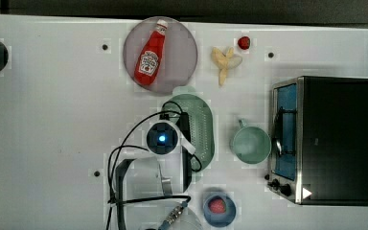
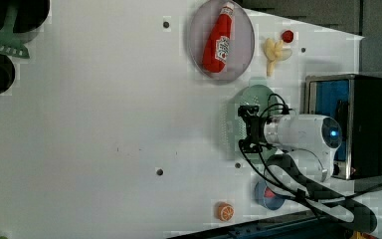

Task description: Drag strainer right to left.

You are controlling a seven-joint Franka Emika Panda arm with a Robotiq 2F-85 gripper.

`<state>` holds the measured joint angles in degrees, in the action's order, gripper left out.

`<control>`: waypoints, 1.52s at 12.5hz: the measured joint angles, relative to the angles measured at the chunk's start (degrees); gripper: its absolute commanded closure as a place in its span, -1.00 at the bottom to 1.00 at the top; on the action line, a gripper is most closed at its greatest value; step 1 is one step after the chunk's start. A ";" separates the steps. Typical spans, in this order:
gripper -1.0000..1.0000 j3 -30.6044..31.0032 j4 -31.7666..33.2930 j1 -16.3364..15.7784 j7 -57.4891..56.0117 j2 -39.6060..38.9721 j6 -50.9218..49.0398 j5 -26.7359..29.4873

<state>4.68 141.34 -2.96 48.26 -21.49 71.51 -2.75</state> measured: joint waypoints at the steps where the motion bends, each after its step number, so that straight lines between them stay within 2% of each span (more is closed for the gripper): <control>1: -1.00 0.52 -0.22 -0.30 0.98 -0.41 -0.67 -0.10; 4: -1.00 2.65 0.00 -1.17 5.29 0.04 -1.34 2.55; 7: -1.00 3.92 -1.23 -2.96 9.32 -0.03 0.34 2.33; 10: -1.00 4.51 -3.47 -6.36 13.51 -1.75 -0.34 2.22; 14: -1.00 5.89 -5.04 -8.94 16.31 -3.27 -2.52 1.75; 19: -1.00 5.26 -10.97 -13.86 21.23 -4.85 -6.55 2.54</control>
<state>9.93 130.37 -16.83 69.49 -26.34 64.96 -0.21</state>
